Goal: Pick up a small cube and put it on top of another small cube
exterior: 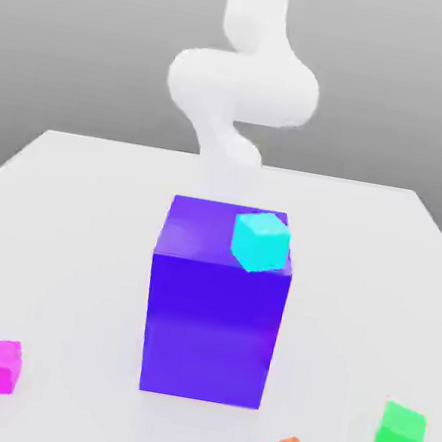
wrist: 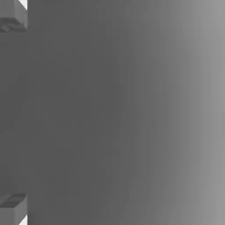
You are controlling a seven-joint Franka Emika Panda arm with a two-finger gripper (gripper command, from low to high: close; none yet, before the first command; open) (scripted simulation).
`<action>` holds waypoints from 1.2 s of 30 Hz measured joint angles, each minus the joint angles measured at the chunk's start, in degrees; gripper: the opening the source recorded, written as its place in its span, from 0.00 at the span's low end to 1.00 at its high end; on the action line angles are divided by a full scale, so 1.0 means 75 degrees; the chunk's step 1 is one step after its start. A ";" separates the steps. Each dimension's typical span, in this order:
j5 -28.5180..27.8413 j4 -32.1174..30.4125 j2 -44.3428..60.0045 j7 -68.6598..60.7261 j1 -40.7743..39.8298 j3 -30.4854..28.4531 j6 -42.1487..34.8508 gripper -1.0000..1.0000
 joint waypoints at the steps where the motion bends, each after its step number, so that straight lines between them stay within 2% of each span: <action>1: -0.0067 -0.0051 0.0302 0.0290 -0.0201 0.0040 0.0121 0.50; 9: -0.0594 -0.0429 0.2552 0.2468 -0.1499 0.0108 0.1014 0.50; 17: -0.0791 -0.0807 0.4763 0.4390 -0.2433 -0.0273 0.1913 0.50; 21: -0.0521 -0.1004 0.5853 0.5087 -0.2933 -0.0444 0.2381 0.50; 26: 0.0282 -0.1222 0.7199 0.5567 -0.3291 -0.0536 0.2991 0.50; 31: 0.0575 -0.1011 0.8586 0.5512 -0.3477 -0.0392 0.4024 0.50; 32: 0.0589 -0.0984 0.8727 0.5502 -0.3490 -0.0377 0.4134 0.00; 36: 0.0584 -0.0984 0.8727 0.5507 -0.3491 -0.0376 0.4144 0.00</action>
